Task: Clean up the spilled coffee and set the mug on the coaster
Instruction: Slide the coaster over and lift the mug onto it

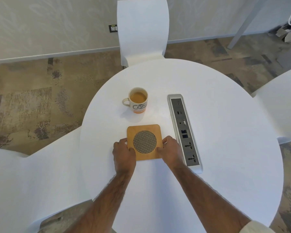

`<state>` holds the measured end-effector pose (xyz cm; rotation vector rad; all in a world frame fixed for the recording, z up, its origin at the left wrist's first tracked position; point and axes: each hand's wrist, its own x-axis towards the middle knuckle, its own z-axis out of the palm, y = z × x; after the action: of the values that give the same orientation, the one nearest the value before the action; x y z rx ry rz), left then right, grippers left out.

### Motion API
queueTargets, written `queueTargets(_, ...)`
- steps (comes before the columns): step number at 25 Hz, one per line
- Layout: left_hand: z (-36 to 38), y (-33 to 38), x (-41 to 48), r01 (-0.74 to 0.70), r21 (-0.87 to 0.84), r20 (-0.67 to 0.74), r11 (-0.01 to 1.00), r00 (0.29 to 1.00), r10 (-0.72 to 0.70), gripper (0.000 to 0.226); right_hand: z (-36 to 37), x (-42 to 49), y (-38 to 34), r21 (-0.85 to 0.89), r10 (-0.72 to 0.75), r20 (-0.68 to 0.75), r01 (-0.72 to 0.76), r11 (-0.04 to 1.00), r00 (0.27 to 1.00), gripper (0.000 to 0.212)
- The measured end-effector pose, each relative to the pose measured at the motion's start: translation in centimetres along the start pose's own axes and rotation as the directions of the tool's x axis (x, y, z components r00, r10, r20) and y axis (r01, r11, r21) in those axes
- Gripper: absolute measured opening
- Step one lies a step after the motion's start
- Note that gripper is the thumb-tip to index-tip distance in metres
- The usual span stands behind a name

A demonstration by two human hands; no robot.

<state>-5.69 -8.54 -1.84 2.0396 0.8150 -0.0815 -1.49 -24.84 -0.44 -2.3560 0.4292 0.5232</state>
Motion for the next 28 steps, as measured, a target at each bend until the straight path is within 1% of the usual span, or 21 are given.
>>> queueTargets(2,-0.4,0.0,0.3,-0.016,0.023,0.01,1.0,1.0,0.016,0.04,-0.2,0.2,0.1,-0.001,-0.007,0.001,0.007,1.0,1.0,0.02)
queueTargets(3,-0.8,0.2,0.8,-0.037,0.028,0.002,0.999,0.999,0.037,0.039,-0.4,0.5,0.1,-0.019,-0.026,-0.01,0.026,0.999,1.0,0.024)
queueTargets(5,-1.8,1.3,2.7,-0.089,0.0,-0.028,0.996,0.996,0.089,0.037,-1.0,1.7,-0.6,-0.06,-0.1,-0.041,0.098,0.993,0.994,0.033)
queueTargets(7,-2.6,3.2,5.8,-0.136,-0.047,-0.039,0.99,0.99,0.134,0.037,-1.8,3.6,-2.5,-0.043,-0.192,-0.055,0.19,0.981,0.98,0.037)
queueTargets(9,-3.2,5.1,9.3,-0.176,-0.075,-0.001,0.982,0.984,0.176,0.042,-2.4,6.0,-5.0,0.0,-0.269,-0.029,0.269,0.963,0.963,0.051)
queueTargets(12,-3.5,7.3,12.7,-0.191,-0.088,0.077,0.978,0.977,0.198,0.049,-2.9,9.3,-8.8,0.081,-0.339,0.04,0.335,0.939,0.94,0.081)
queueTargets(14,-3.5,8.0,13.9,-0.191,-0.102,0.104,0.976,0.974,0.201,0.044,-3.3,10.9,-10.7,0.158,-0.355,0.073,0.341,0.927,0.932,0.093)
queueTargets(15,-3.5,8.1,14.4,-0.194,-0.121,0.109,0.974,0.972,0.208,0.037,-3.3,11.6,-11.3,0.185,-0.368,0.095,0.346,0.92,0.925,0.096)
queueTargets(17,-3.5,8.2,15.1,-0.205,-0.151,0.111,0.967,0.969,0.222,0.021,-3.3,12.3,-12.2,0.21,-0.409,0.142,0.376,0.902,0.902,0.096)
queueTargets(18,-3.5,8.1,15.4,-0.207,-0.153,0.117,0.966,0.967,0.226,0.017,-3.1,12.4,-12.4,0.232,-0.441,0.158,0.401,0.886,0.884,0.09)
queueTargets(20,-3.4,8.0,15.8,-0.211,-0.15,0.124,0.966,0.965,0.23,0.016,-2.5,12.7,-12.5,0.297,-0.49,0.175,0.429,0.853,0.854,0.078)
queueTargets(21,-3.4,7.9,16.0,-0.209,-0.171,0.137,0.963,0.963,0.233,0.016,-2.2,12.9,-12.5,0.324,-0.499,0.178,0.429,0.843,0.848,0.075)
queueTargets(24,-3.5,7.6,16.2,-0.183,-0.275,0.192,0.944,0.952,0.24,0.017,-1.6,13.1,-12.0,0.379,-0.487,0.154,0.404,0.833,0.86,0.077)
queueTargets(28,-3.8,7.3,15.4,-0.176,-0.322,0.2,0.93,0.948,0.248,0.014,-1.7,12.6,-11.5,0.362,-0.489,0.144,0.414,0.835,0.86,0.079)
